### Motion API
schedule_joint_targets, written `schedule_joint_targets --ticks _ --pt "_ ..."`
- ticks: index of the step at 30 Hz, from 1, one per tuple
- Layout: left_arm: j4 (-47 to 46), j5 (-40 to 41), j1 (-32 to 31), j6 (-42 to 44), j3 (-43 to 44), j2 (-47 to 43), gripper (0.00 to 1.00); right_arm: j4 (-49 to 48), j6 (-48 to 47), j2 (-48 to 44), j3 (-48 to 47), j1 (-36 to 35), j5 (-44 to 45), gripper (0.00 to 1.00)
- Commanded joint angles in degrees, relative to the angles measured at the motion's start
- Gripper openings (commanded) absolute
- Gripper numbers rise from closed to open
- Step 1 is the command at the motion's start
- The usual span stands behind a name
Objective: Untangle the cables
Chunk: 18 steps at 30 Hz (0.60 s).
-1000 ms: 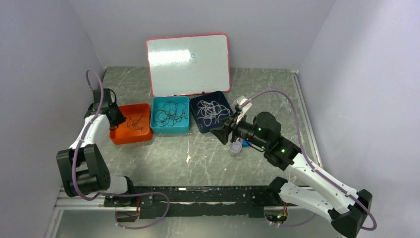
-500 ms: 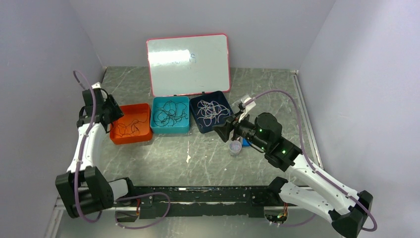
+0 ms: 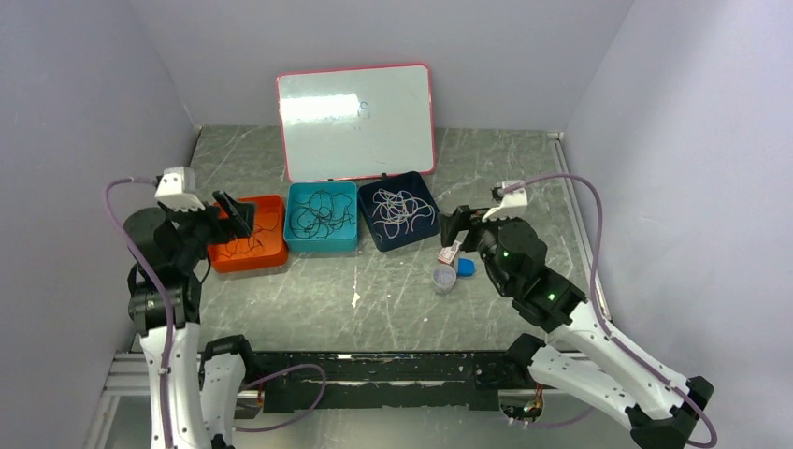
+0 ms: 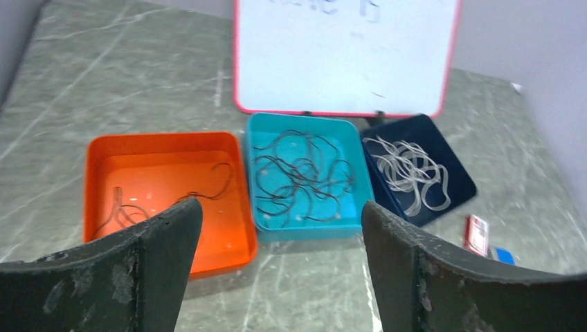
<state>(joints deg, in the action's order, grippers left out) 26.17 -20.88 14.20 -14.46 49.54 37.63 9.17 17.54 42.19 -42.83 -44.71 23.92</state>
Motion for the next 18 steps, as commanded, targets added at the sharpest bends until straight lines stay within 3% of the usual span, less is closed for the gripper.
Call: schedule_joint_targets --ticks 1,7,10,16,18 --pt "2.52 -8.42 -1.77 -1.33 -3.13 -4.24 0.92 4.97 -1.15 -3.83 -0.04 0.10 10.57 0.84" --pt "2.38 -8.66 -2.03 -4.32 -4.44 -8.29 0.96 9.37 -0.05 -8.41 0.36 0.15 13.17 0.99" --pt "1.30 -10.60 -4.91 -5.99 -5.48 -8.47 1.00 10.43 0.43 -9.75 1.10 0.08 13.19 1.00" --pt "3.96 -8.66 -23.46 -0.97 -2.33 -4.36 0.99 12.10 1.52 -10.19 1.72 0.15 13.47 1.00" --pt "5.47 -6.13 -25.91 1.39 0.33 -2.76 0.99 12.54 2.25 -10.45 1.78 0.15 13.32 1.00"
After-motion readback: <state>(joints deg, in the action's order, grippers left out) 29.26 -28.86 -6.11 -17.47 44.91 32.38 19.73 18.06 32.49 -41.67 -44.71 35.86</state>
